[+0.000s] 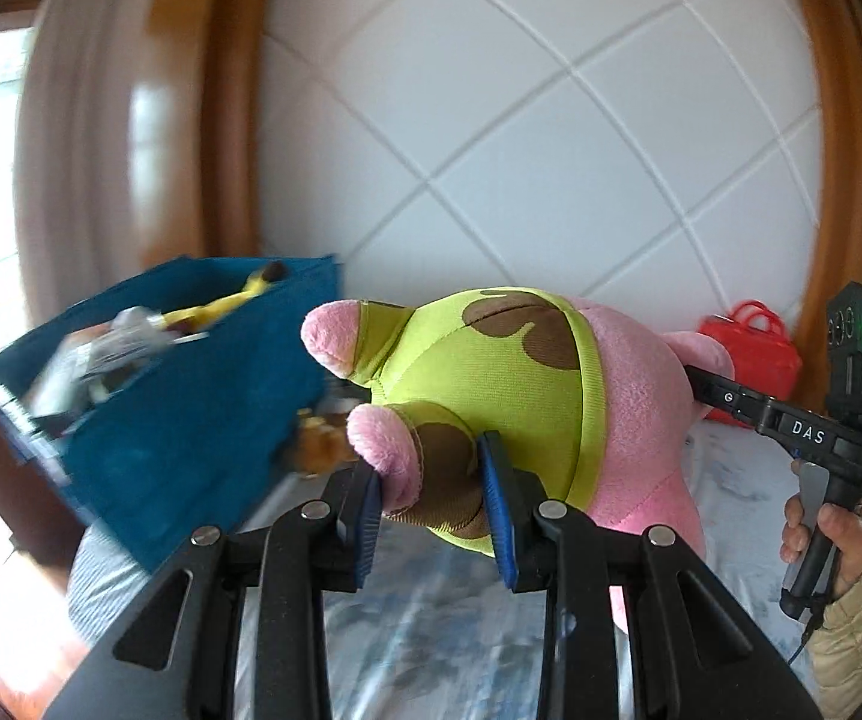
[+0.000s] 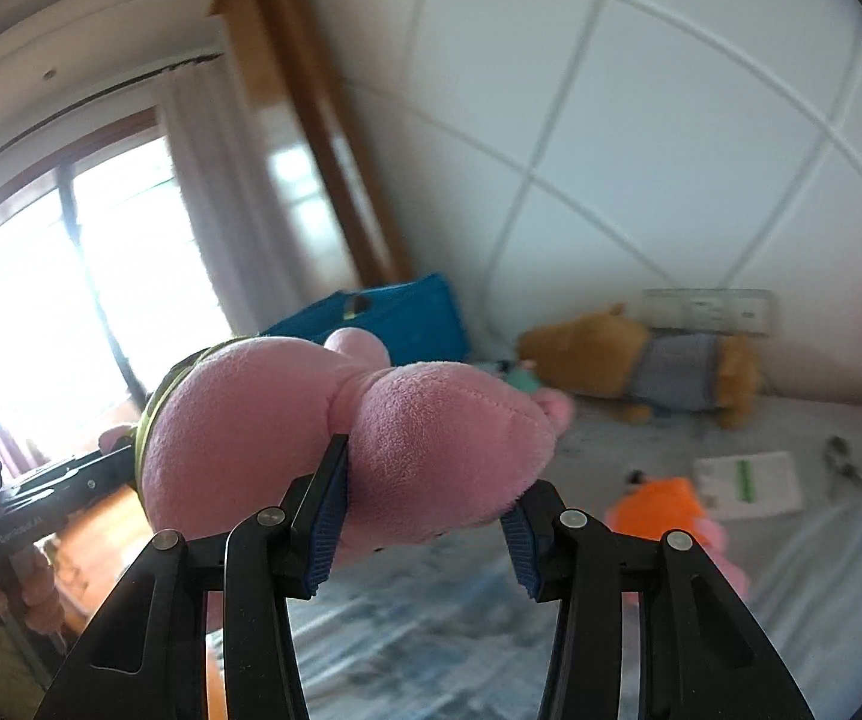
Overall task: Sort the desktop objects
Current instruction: 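Carry the Patrick Star plush with both tools over the blue crate, then open both tools to drop the Patrick Star plush into the crate, then grasp the orange-dress pig with the right tool while the left tool grasps the brown bear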
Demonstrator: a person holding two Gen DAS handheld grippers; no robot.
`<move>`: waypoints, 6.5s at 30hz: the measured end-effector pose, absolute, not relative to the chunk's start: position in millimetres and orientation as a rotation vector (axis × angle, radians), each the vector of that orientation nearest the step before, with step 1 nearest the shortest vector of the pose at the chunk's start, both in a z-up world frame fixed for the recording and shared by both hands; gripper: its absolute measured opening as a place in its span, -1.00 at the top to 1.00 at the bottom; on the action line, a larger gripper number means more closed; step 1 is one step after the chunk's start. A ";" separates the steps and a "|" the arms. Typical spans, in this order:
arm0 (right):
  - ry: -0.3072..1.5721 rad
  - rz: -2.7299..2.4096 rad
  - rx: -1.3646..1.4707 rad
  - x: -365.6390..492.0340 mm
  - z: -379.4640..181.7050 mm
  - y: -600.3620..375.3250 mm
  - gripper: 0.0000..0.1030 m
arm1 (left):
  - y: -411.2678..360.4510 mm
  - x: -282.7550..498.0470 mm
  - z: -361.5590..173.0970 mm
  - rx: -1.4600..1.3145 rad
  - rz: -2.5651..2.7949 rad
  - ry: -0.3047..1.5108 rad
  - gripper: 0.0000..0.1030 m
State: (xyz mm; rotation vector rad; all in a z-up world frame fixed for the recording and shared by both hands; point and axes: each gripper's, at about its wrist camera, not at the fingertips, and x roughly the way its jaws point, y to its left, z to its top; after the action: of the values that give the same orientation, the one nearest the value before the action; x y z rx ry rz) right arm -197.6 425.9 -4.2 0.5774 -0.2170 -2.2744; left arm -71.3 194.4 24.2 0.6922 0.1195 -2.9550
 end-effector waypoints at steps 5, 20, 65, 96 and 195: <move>-0.174 -2.188 0.549 -192.6 7.4 360.5 0.12 | 145.8 -44.8 27.6 0.660 -2.851 0.173 0.42; -0.158 -2.084 0.430 -178.0 48.5 159.2 0.12 | -49.7 -14.7 71.4 0.524 -2.811 0.117 0.42; 0.223 -2.520 0.565 -378.8 27.0 -84.0 -0.99 | -286.3 -341.3 5.8 1.034 -2.810 -0.017 -0.71; 0.210 -2.967 0.510 -147.1 1.0 224.9 -0.99 | 14.2 -137.7 25.4 0.769 -3.169 0.000 -0.71; -0.566 -2.774 1.444 -372.0 -215.6 507.8 -0.96 | 123.5 -473.0 -236.3 1.447 -2.558 -0.567 -0.71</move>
State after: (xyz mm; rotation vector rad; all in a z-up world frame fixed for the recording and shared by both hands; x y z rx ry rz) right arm -372.0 507.8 -215.6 1.4441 -0.5663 -2.7737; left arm -473.0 123.5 -236.3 1.4470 -0.5666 -2.5579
